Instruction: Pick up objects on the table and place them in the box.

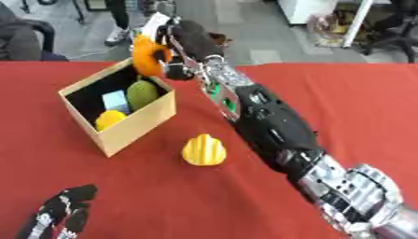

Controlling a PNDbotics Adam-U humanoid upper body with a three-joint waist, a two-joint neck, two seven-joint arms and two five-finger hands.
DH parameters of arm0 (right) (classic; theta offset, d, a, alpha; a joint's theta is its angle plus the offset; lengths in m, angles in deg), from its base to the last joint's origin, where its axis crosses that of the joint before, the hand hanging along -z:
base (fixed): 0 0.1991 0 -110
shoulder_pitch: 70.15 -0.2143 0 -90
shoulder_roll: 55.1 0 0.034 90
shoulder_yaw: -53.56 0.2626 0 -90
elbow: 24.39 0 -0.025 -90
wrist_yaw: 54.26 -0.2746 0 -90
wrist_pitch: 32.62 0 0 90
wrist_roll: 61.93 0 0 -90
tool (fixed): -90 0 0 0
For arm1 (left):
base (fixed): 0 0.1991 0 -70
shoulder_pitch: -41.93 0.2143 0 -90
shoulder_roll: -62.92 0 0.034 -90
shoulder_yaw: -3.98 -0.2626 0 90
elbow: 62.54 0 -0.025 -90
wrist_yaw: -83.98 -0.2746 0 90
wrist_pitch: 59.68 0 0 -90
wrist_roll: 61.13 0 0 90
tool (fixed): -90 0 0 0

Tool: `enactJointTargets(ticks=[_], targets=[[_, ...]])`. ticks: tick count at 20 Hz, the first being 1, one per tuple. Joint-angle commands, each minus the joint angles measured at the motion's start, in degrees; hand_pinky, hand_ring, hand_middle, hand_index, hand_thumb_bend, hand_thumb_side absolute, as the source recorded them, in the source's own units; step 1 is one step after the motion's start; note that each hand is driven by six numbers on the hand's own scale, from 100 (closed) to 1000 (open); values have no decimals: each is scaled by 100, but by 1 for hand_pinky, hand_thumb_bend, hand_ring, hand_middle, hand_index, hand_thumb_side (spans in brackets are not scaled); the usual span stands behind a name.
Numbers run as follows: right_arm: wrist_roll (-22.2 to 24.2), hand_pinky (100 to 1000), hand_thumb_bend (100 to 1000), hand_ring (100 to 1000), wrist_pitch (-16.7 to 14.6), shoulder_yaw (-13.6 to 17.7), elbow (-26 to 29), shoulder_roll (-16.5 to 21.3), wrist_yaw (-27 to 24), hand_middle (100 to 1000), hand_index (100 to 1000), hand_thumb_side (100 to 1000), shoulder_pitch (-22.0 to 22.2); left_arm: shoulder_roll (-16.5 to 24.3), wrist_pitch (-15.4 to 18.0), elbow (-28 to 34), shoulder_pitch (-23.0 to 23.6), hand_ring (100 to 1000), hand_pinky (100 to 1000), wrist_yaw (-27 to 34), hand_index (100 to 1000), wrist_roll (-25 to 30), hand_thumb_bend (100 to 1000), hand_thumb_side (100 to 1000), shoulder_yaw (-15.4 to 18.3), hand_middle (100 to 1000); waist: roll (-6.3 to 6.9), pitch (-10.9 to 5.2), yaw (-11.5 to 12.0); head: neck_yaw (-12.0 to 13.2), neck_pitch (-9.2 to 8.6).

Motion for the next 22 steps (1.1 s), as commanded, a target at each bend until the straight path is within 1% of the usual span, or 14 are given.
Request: enactJointTargets(ticks=[1, 3, 5, 7, 9, 12, 15, 18, 19, 20, 21, 22], targets=[[296, 733, 171, 699, -321, -220, 54, -19, 174, 689, 902, 552, -83, 54, 28, 66, -56, 817, 807, -28, 860, 3, 407, 913, 13, 765, -46, -125, -1, -1, -41], [487, 735, 204, 703, -511, -149, -2, -4, 341, 718, 929, 600, -87, 51, 34, 61, -58, 817, 808, -31, 861, 7, 407, 913, 10, 765, -53, -130, -27, 17, -50], [687, 733, 208, 702, -647, 28, 34, 35, 444, 731, 934, 619, -104, 51, 39, 56, -53, 817, 807, -35, 861, 8, 407, 913, 14, 765, -53, -133, -60, 41, -55], [894, 734, 202, 704, -688, 139, 159, 110, 423, 736, 933, 604, -139, 61, 39, 53, -41, 817, 807, -39, 860, -1, 407, 913, 28, 765, -54, -135, -113, 64, -57], [1085, 738, 208, 706, -732, 150, 367, 238, 294, 736, 930, 563, -182, 80, 35, 52, -15, 818, 807, -43, 861, -23, 408, 913, 54, 766, -58, -138, -195, 117, -53], [1373, 746, 217, 710, -886, 13, 793, 544, 22, 740, 931, 521, -253, 126, 20, 41, 43, 818, 807, -63, 861, -76, 407, 914, 116, 766, -75, -150, -380, 252, -39], [1554, 749, 221, 712, -1093, -135, 1254, 874, -263, 741, 928, 515, -200, 171, 2, 32, 122, 818, 808, -88, 861, -162, 408, 915, 206, 766, -88, -170, -592, 403, -16], [1740, 750, 174, 715, -1225, -353, 1709, 1169, -543, 742, 918, 555, 52, 222, -7, 28, 200, 818, 808, -104, 860, -220, 408, 916, 256, 767, -97, -214, -817, 546, 53], [1829, 750, 174, 715, -1218, -432, 1869, 1240, -642, 742, 918, 555, 154, 235, -8, 27, 223, 818, 808, -109, 860, -226, 408, 916, 259, 767, -97, -228, -874, 578, 74], [1918, 757, 158, 724, -1210, -517, 2021, 1305, -736, 746, 918, 591, 253, 249, -5, 28, 241, 819, 808, -115, 860, -225, 407, 917, 255, 767, -99, -241, -929, 600, 97], [2008, 757, 153, 724, -1183, -624, 2161, 1361, -828, 746, 917, 596, 371, 261, 0, 30, 258, 819, 808, -121, 860, -217, 407, 917, 247, 767, -99, -256, -968, 611, 118], [2100, 754, 113, 724, -1128, -726, 2243, 1388, -922, 744, 912, 633, 500, 272, 8, 39, 271, 819, 808, -131, 859, -206, 406, 917, 242, 767, -98, -270, -1006, 614, 141]])
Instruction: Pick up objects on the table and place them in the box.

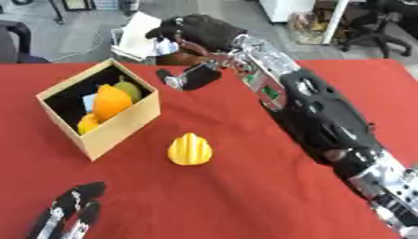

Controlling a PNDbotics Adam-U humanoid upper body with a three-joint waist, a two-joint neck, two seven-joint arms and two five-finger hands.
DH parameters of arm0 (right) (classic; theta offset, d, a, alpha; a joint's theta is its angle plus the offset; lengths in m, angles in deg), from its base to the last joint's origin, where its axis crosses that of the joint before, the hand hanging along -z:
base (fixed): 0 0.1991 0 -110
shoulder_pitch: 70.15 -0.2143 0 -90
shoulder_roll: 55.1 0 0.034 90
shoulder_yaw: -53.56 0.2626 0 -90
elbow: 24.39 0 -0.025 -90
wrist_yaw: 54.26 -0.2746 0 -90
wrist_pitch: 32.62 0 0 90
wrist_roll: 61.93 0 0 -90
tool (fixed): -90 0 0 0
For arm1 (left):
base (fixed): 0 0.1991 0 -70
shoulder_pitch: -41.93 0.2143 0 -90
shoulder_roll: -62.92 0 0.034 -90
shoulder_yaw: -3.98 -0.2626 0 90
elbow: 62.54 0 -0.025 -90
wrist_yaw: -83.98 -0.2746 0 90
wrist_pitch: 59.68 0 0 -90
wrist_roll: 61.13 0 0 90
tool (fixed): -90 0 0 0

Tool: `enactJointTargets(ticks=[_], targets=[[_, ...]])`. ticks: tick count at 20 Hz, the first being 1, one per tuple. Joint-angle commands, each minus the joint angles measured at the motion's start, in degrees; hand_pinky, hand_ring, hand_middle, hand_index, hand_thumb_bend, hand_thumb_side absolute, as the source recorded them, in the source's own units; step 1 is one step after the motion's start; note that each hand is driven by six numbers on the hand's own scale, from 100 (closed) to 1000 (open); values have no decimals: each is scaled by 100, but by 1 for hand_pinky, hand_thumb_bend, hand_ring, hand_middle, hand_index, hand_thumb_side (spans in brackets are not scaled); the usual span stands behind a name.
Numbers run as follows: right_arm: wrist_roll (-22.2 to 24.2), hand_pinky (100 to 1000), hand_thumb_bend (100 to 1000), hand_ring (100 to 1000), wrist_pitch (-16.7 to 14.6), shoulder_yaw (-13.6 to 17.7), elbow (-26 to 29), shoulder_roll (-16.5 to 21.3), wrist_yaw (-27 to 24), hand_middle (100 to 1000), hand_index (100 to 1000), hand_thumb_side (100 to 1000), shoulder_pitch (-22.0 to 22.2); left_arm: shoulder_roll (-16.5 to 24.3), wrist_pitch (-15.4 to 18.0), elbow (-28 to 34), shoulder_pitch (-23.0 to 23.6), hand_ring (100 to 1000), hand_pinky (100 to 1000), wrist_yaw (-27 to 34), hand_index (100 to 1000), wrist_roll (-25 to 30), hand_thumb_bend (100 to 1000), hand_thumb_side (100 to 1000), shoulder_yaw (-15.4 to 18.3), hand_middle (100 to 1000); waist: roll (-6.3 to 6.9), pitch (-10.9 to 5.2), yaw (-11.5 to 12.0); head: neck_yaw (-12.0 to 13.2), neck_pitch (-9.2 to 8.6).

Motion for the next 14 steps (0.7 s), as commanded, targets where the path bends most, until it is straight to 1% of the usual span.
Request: enactJointTargets(ticks=[1, 2, 4, 5, 6, 9, 10, 12, 13, 14], targets=[[287, 740, 100, 716, 111, -228, 404, 228, -335, 734, 906, 598, 171, 115, 25, 91, 6, 818, 808, -32, 858, -5, 406, 918, 27, 767, -64, -210, -49, 46, 56], [382, 723, 100, 705, 187, -227, 387, 204, -430, 725, 901, 714, 297, 118, 27, 97, 14, 818, 807, -26, 856, 15, 405, 920, 16, 765, -57, -219, -72, 51, 66], [582, 700, 100, 686, 357, -126, 288, 126, -631, 704, 889, 751, 477, 121, 21, 93, 26, 817, 807, -25, 852, 72, 405, 914, -3, 758, -44, -234, -113, 66, 78], [664, 700, 100, 686, 442, -58, 209, 89, -726, 704, 889, 751, 541, 125, 43, 110, 28, 817, 807, -39, 852, 104, 405, 914, -13, 758, -40, -242, -129, 68, 82], [742, 704, 100, 691, 525, -27, 129, 68, -820, 708, 889, 738, 596, 128, 82, 144, 25, 797, 798, -58, 835, 137, 401, 896, -23, 736, -37, -247, -137, 68, 82], [974, 712, 100, 698, 667, -33, -78, 29, -1106, 715, 892, 702, 705, 146, 248, 304, 16, 741, 757, -195, 782, 268, 393, 861, 14, 674, -25, -254, -125, 80, 79], [1029, 710, 100, 698, 706, -35, -135, 27, -1187, 715, 890, 704, 728, 140, 302, 362, 17, 688, 720, -242, 746, 300, 391, 830, 46, 617, -22, -255, -117, 83, 78], [1090, 710, 100, 698, 766, -23, -242, 6, -1280, 715, 889, 705, 769, 126, 396, 442, 26, 684, 717, -209, 743, 304, 391, 826, 102, 614, -19, -256, -103, 81, 75], [1112, 710, 100, 699, 781, -23, -288, -11, -1295, 714, 886, 711, 799, 117, 434, 485, 26, 654, 692, -159, 727, 272, 393, 795, 142, 594, -21, -257, -94, 80, 74], [1124, 710, 100, 699, 783, -22, -323, -25, -1298, 714, 886, 711, 813, 121, 458, 512, 29, 654, 692, -103, 727, 233, 393, 795, 166, 594, -22, -258, -91, 81, 74]])
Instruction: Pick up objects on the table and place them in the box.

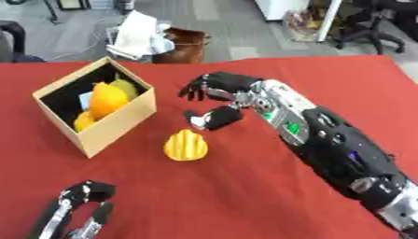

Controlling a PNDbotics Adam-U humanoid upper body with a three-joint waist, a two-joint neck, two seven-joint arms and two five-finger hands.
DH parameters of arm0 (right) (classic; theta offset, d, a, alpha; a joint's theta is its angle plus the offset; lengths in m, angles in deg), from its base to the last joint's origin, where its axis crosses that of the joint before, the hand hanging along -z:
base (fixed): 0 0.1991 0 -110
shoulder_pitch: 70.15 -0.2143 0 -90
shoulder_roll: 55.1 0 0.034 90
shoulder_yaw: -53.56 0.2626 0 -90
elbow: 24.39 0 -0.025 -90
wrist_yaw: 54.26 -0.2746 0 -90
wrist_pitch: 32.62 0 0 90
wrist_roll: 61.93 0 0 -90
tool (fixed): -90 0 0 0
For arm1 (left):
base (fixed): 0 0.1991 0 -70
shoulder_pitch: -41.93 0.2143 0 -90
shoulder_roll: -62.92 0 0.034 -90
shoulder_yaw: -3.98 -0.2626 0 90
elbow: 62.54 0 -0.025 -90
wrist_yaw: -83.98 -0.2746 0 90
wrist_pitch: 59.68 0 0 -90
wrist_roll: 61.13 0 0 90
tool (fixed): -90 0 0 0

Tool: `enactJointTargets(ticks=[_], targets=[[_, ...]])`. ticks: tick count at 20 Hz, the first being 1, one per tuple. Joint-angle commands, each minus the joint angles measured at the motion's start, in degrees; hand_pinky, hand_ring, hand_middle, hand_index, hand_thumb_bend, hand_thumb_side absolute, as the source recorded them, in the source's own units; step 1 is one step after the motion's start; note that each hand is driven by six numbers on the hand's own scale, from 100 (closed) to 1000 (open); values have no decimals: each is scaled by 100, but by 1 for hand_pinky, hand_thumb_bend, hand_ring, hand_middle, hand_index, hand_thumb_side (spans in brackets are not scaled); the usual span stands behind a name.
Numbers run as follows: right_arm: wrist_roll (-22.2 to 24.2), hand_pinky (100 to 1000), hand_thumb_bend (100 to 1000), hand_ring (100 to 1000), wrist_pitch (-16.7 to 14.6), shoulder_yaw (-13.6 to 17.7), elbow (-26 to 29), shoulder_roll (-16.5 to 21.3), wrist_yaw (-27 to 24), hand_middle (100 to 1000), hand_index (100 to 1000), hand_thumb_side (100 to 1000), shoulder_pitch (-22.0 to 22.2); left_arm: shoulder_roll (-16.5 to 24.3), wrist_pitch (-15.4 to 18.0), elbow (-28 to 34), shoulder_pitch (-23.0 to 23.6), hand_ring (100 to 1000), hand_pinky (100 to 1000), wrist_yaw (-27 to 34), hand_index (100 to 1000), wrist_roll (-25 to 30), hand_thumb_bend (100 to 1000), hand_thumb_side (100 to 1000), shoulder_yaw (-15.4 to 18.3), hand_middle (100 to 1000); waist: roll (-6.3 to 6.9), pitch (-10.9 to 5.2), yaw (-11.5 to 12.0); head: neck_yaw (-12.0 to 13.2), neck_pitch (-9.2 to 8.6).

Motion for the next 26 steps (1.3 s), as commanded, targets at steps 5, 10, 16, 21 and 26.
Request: enactJointTargets(ticks=[5, 10, 16, 21, 26], targets=[[62, 710, 100, 699, 14, 99, -107, 13, -83, 714, 886, 711, -58, 89, 118, 214, -12, 654, 692, 151, 727, -85, 393, 795, 115, 594, -22, -202, 5, 11, -1], [174, 777, 100, 758, -107, -87, 61, -97, 35, 761, 900, 747, 65, -66, 40, 392, 7, 676, 733, 271, 767, -201, 382, 690, 302, 616, -58, -209, 105, -92, -1], [704, 780, 100, 761, -598, -363, 228, -204, 588, 764, 901, 747, 135, 7, -76, 502, 26, 676, 734, 827, 770, -757, 381, 692, 523, 617, -46, -207, 52, -35, -10], [884, 800, 161, 771, -826, -328, 119, -315, 1020, 769, 887, 565, 185, 88, -33, 401, 3, 681, 738, 977, 779, -1232, 380, 704, 334, 620, -42, -191, 56, -39, -19], [580, 797, 186, 754, -890, -224, -153, -377, 1542, 738, 855, 311, 215, 77, -1, 357, -10, 681, 739, 911, 779, -1359, 380, 705, 271, 621, -42, -187, 69, -50, -28]])
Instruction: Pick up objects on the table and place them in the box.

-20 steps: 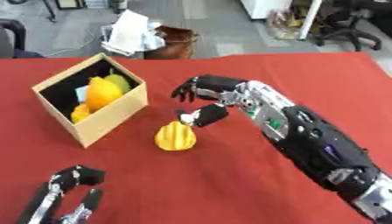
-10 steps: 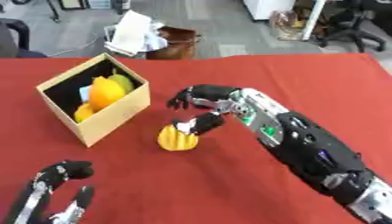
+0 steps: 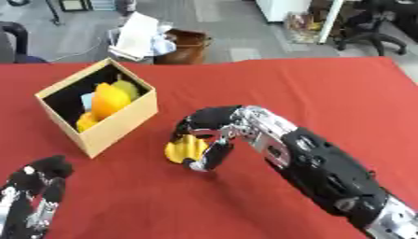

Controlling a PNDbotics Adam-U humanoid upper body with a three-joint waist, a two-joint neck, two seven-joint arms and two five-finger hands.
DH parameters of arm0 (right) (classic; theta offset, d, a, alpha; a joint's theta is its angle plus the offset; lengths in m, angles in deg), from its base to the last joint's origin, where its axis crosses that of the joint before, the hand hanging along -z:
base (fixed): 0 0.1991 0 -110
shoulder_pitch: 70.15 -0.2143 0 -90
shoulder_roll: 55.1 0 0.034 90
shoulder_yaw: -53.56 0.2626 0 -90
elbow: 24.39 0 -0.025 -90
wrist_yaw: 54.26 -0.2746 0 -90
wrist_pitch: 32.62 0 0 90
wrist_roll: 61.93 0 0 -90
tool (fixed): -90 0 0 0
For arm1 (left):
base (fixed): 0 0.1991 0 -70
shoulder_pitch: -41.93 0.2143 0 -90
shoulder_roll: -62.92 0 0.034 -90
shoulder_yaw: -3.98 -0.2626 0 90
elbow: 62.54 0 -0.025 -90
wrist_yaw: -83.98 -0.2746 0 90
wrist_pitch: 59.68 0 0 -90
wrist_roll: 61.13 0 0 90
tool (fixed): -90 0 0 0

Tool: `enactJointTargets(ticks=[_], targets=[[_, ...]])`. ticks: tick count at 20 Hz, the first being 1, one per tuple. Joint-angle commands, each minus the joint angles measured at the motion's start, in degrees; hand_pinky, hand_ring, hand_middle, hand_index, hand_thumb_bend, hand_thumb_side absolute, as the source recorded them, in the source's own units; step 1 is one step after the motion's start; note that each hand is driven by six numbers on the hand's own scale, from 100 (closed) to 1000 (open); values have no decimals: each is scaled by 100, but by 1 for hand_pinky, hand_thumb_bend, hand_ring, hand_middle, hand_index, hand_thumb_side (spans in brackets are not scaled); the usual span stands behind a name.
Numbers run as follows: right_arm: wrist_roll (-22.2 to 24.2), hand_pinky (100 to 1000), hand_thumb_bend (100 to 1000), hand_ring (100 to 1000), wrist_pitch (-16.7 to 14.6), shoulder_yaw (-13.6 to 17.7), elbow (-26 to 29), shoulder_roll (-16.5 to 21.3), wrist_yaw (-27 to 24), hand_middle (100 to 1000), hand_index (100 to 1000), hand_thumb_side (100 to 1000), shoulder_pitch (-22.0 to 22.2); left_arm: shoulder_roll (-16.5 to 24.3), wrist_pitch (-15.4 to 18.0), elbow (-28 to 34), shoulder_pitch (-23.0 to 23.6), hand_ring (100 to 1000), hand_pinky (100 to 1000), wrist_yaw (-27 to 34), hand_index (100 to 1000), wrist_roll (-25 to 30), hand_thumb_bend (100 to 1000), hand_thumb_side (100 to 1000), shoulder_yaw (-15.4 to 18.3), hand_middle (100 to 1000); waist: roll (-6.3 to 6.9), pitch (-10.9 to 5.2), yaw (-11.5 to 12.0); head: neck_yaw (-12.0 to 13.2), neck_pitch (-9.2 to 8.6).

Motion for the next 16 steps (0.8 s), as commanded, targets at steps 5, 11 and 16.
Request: enactJointTargets(ticks=[5, 11, 16], targets=[[-553, 767, 230, 662, -93, 227, -436, -2, 708, 511, 695, 100, -53, 71, 25, 32, -54, 682, 739, -28, 780, -70, 379, 711, -27, 622, -43, -160, 4, 1, -43], [-1185, 736, 184, 588, -61, 359, -370, 91, 871, 333, 499, 100, -212, 68, 45, 50, -56, 682, 739, -1, 778, -75, 380, 709, -22, 621, -38, -163, 9, 3, -39], [-1447, 732, 187, 580, 174, 592, -397, 324, 784, 324, 494, 100, -606, 66, 80, 66, -59, 681, 738, 41, 774, -52, 382, 705, -32, 619, -40, -175, 28, -13, -20]])
